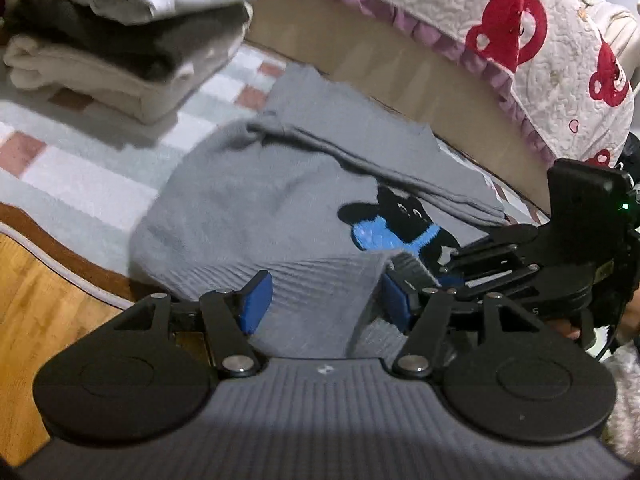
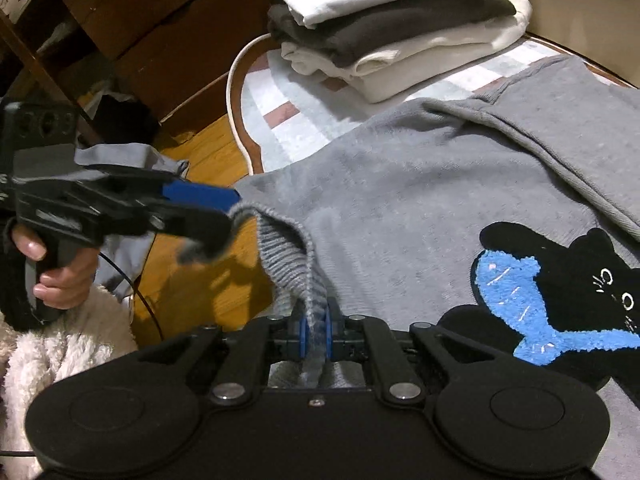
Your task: Fold clothes
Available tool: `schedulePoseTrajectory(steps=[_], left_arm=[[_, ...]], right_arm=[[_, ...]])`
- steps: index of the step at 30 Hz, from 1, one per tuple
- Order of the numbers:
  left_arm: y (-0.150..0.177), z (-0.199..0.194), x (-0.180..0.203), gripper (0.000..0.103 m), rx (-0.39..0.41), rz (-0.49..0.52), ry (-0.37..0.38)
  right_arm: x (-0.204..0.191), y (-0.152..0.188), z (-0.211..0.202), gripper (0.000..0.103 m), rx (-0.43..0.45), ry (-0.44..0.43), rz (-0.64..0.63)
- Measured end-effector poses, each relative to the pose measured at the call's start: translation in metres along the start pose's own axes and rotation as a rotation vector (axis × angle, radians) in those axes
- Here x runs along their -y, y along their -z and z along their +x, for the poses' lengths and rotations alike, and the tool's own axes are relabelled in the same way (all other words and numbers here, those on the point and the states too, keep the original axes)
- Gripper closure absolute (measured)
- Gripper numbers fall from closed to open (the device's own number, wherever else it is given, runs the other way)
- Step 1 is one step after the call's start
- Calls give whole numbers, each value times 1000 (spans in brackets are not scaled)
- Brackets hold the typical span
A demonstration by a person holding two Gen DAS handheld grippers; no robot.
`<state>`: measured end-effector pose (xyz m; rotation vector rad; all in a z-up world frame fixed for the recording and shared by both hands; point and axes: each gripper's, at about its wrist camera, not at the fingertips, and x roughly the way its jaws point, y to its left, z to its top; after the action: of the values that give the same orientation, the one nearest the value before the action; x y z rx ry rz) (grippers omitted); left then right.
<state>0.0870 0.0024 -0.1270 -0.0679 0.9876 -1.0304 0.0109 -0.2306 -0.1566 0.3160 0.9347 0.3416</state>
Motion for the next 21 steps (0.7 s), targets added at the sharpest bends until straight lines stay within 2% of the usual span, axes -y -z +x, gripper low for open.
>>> schedulePoseTrajectory(steps=[4,6,7,9,10,12,15,16,18,21], left_arm=[[0,12,-8,43,-15,-132,61],[-1,14,-10,42,-5,-173,41],[-1,14,-6,42,8,-149,20],[3,8,13,41,42,3,-15],[5,5,22,36,58,80,-33],[12,5,43,33,68,252,-62],[25,23,67,33,54,527,-237],[29,29,72,33,43,602,-266],[36,41,79,33,-8,712,-259],[42,50,84,31,-57,777,-208]], right_arm=[[-2,-1,1,94,11,-14,-8],[-6,0,-1,94,15,-24,-30],[-7,0,-1,94,16,-28,-41],[-10,0,0,94,10,-25,-60],[-10,-1,-1,94,9,-23,-70],[-9,-1,-3,94,14,-21,-90],[-8,-3,-7,94,27,-20,-116],[-7,-3,-8,94,30,-19,-124],[-5,-3,-10,94,28,-9,-126],[-2,-3,-11,94,28,-5,-119]])
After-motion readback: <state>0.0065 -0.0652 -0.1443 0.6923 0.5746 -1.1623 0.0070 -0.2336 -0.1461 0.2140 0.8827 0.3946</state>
